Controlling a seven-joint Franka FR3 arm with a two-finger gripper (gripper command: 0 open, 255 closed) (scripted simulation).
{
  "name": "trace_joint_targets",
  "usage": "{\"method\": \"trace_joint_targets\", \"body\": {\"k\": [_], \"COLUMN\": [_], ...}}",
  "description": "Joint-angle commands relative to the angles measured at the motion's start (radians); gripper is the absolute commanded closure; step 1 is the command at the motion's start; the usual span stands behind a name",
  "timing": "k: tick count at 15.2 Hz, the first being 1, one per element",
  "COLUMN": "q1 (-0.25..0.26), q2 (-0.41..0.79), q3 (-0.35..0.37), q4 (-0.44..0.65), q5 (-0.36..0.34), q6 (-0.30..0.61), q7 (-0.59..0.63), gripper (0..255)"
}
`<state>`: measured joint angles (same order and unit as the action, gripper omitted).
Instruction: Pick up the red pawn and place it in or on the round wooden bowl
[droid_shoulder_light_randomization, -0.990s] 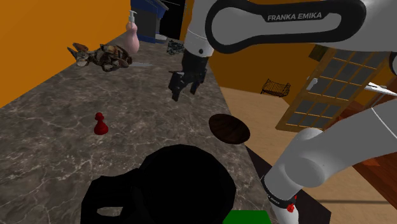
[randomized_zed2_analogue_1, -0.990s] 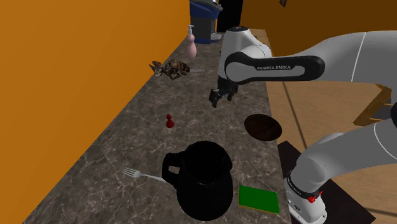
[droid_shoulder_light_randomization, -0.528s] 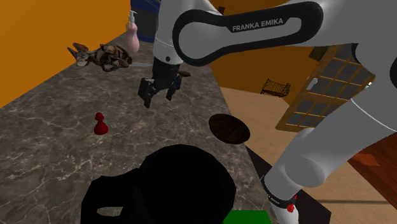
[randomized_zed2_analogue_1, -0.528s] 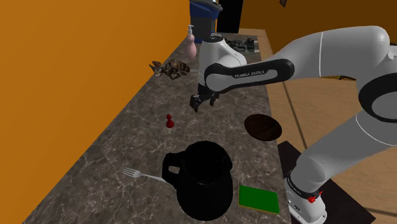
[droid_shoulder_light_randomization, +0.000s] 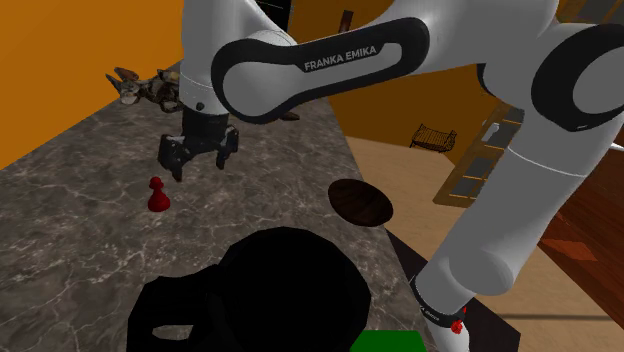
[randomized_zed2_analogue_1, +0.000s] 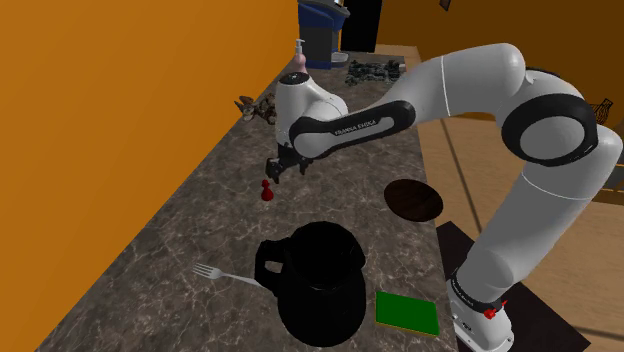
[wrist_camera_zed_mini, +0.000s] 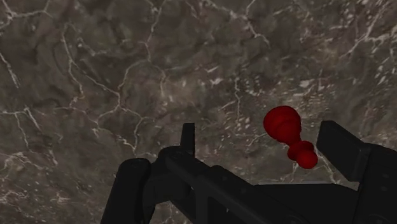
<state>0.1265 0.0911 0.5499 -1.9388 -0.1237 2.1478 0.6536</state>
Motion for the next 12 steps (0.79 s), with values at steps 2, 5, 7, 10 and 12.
{"method": "trace_joint_targets", "body": {"k": [2, 5, 7, 10, 12], "q1": [0.046, 0.105, 0.109, 0.113, 0.117], "q2": [0.133, 0.251, 0.264, 0.286, 0.301], "q3": [0.007, -0.004, -0.010, -0.018, -0.023], "q4": [0.124, 0.246, 0.237, 0.227, 0.221], "q5": [-0.093, -0.166, -0.175, -0.190, -0.201], "q6": [-0.007, -0.023, -0.003, 0.026, 0.045], "q7": [0.095, 0.163, 0.169, 0.178, 0.184], "gripper": [0, 0, 0, 0, 0]}}
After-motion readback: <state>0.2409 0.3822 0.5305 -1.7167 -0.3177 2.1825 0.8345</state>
